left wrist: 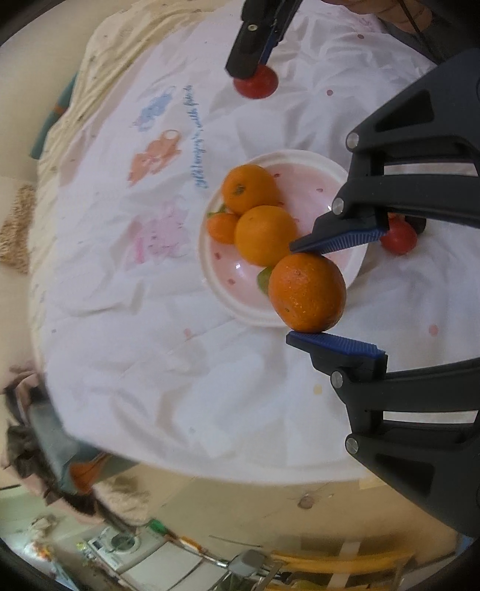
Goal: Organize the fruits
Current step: 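Carry the mandarin and red tomato onto the pink plate and open both grippers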
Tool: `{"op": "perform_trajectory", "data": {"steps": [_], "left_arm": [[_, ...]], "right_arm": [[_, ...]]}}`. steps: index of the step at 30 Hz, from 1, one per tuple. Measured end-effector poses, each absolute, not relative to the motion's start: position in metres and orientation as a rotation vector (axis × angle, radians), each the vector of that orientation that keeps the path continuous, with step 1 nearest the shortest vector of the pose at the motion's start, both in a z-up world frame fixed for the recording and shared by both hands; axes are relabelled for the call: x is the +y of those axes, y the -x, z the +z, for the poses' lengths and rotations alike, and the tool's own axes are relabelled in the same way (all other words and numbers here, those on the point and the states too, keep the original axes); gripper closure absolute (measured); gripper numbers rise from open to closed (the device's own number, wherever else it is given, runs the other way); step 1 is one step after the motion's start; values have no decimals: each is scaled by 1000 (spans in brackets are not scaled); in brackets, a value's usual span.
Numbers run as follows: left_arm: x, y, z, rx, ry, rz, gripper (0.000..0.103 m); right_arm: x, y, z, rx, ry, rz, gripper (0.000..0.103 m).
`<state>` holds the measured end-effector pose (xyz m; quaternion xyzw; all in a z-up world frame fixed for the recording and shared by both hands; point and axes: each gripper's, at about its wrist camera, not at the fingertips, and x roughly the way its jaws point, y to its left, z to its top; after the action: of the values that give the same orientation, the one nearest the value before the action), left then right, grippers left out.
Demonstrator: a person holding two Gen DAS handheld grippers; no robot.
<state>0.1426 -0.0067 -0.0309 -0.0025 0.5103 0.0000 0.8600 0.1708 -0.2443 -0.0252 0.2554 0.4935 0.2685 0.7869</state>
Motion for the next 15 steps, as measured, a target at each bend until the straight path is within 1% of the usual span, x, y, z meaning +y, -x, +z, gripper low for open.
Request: {"op": "perform_trajectory", "data": {"steps": [9, 15], "left_arm": [[-21, -160, -77, 1165, 5, -40, 66], [-19, -165, -87, 1214, 28, -33, 65]], "right_arm": [[-228, -193, -69, 1177, -482, 533, 70], [-218, -197, -93, 1256, -440, 492, 70]]}}
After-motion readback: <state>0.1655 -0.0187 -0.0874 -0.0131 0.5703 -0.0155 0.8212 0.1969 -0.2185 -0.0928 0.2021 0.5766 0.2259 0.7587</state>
